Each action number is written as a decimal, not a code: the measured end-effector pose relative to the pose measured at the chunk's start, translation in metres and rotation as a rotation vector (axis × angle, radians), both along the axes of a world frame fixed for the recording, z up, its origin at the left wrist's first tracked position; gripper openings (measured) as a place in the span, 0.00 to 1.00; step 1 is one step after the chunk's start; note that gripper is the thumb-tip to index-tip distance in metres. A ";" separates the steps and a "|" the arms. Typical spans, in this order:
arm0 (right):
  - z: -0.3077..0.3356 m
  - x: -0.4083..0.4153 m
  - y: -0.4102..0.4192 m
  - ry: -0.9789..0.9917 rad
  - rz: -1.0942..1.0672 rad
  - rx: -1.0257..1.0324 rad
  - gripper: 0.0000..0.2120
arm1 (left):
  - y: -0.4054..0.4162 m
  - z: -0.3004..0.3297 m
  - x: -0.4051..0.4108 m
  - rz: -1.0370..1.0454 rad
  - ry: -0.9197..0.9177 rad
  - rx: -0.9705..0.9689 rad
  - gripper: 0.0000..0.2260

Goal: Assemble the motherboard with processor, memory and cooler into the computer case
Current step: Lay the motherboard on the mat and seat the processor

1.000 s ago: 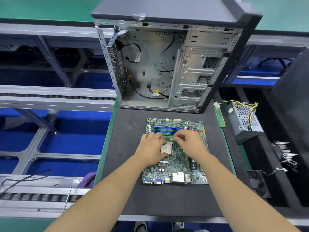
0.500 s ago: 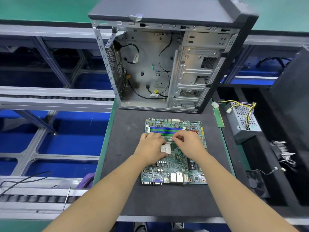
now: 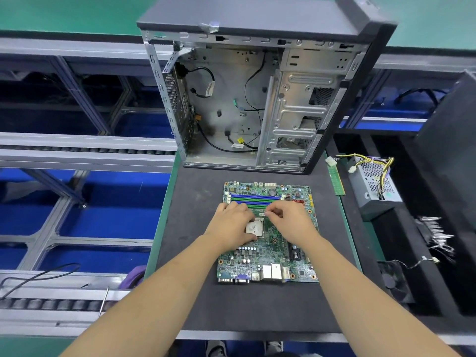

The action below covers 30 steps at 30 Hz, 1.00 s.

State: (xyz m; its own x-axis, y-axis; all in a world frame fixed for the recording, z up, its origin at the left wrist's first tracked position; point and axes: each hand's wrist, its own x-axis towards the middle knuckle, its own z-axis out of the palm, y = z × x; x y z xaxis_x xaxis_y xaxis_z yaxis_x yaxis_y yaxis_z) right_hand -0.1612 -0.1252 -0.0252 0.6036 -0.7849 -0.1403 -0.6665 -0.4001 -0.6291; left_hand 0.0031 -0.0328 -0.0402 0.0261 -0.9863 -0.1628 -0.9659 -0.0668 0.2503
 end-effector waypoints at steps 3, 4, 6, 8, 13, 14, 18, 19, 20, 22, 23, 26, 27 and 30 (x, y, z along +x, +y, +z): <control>0.000 0.000 0.000 -0.001 -0.003 -0.005 0.05 | 0.002 -0.001 -0.001 0.006 -0.005 -0.005 0.22; -0.001 0.000 0.000 -0.001 -0.003 -0.005 0.05 | 0.002 -0.001 -0.002 0.006 -0.006 -0.006 0.22; -0.001 0.000 0.001 0.000 -0.005 -0.005 0.05 | 0.002 -0.001 -0.002 0.006 -0.010 -0.006 0.22; -0.001 0.000 0.001 0.002 -0.004 -0.010 0.05 | 0.002 -0.001 -0.002 0.002 -0.011 -0.004 0.22; -0.001 -0.001 0.002 0.006 0.001 -0.016 0.05 | 0.001 0.001 -0.003 -0.012 -0.021 0.002 0.22; -0.001 -0.001 0.002 0.007 0.001 -0.019 0.05 | 0.001 0.001 -0.003 -0.009 -0.021 0.001 0.22; -0.002 -0.001 0.002 0.014 0.001 -0.025 0.06 | 0.001 0.001 -0.005 -0.011 -0.043 0.004 0.22; -0.001 -0.001 0.002 0.014 0.000 -0.026 0.06 | 0.001 0.001 -0.005 -0.012 -0.046 0.006 0.22; -0.001 -0.001 0.002 0.013 -0.001 -0.027 0.06 | 0.001 0.001 -0.005 -0.012 -0.048 0.006 0.22; -0.001 -0.001 0.002 0.012 0.001 -0.025 0.06 | 0.002 0.001 -0.005 -0.010 -0.045 -0.010 0.22; -0.001 -0.001 0.002 0.013 0.001 -0.021 0.06 | 0.003 0.001 -0.005 -0.012 -0.035 -0.026 0.22; -0.001 -0.001 0.002 0.014 0.003 -0.012 0.06 | 0.009 -0.002 -0.005 -0.035 0.026 -0.084 0.17; -0.001 -0.001 0.002 0.011 0.003 -0.011 0.06 | 0.010 -0.003 -0.005 -0.036 0.042 -0.094 0.14; -0.002 -0.001 0.002 0.001 -0.004 -0.014 0.05 | 0.012 -0.004 -0.007 -0.001 0.058 -0.094 0.11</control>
State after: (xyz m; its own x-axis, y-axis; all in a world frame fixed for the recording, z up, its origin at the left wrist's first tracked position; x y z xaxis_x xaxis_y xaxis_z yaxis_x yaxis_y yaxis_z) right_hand -0.1625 -0.1236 -0.0272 0.6005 -0.7890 -0.1298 -0.6686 -0.4065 -0.6227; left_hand -0.0039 -0.0212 -0.0437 0.0179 -0.9973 -0.0705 -0.9496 -0.0391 0.3111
